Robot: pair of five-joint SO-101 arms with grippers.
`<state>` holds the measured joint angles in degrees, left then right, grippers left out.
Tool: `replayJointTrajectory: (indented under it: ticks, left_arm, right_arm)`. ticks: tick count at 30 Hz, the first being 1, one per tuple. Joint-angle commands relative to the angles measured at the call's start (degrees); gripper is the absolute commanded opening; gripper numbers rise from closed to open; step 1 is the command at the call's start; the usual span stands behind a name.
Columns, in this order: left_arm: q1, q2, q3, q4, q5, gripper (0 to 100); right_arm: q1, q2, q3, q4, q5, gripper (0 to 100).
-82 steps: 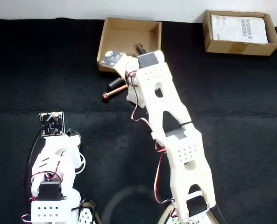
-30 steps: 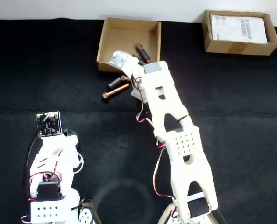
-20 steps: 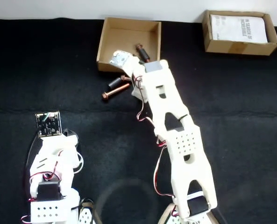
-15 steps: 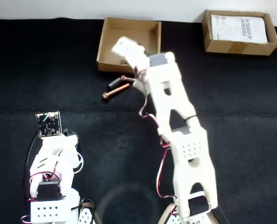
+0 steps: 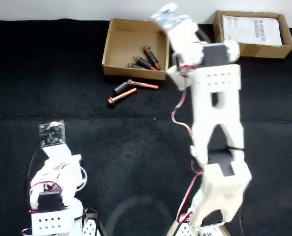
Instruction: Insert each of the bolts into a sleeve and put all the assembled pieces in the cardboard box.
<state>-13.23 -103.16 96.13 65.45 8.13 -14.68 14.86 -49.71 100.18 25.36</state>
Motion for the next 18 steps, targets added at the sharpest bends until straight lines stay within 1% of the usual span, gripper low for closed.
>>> replayJointTrajectory:
  ticks: [1, 3, 7, 9, 12, 16, 18]
  left_arm:
    - [-2.15, -0.22, -3.74, 0.70, -0.09, 2]
    - [-1.89, -0.13, -6.81, 0.79, 0.00, 2]
    - [0.57, 0.31, -12.79, 0.88, -0.26, 2]
    - [1.01, 3.03, -15.87, 1.14, -0.26, 6]
    - [1.01, 12.44, -22.02, 3.87, -0.26, 15]
    - [1.10, 28.62, -33.01, 6.42, 0.26, 16]
    - [1.10, 35.65, -38.55, 6.59, 2.64, 16]
  right_arm:
    - [5.67, -11.74, 0.40, 0.92, -6.68, 0.7]
    - [7.87, -16.57, 3.30, 0.92, -8.79, 0.7]
    - [8.92, -27.82, 14.11, 0.84, -10.90, 0.7]
    - [9.01, -33.27, 20.70, 0.75, -11.87, 0.7]
    - [9.01, -40.92, 30.20, 0.66, -12.13, 0.7]
    - [9.01, -49.27, 41.71, 0.48, -13.71, 0.7]
    - [9.19, -53.41, 47.25, -1.19, -13.71, 0.7]
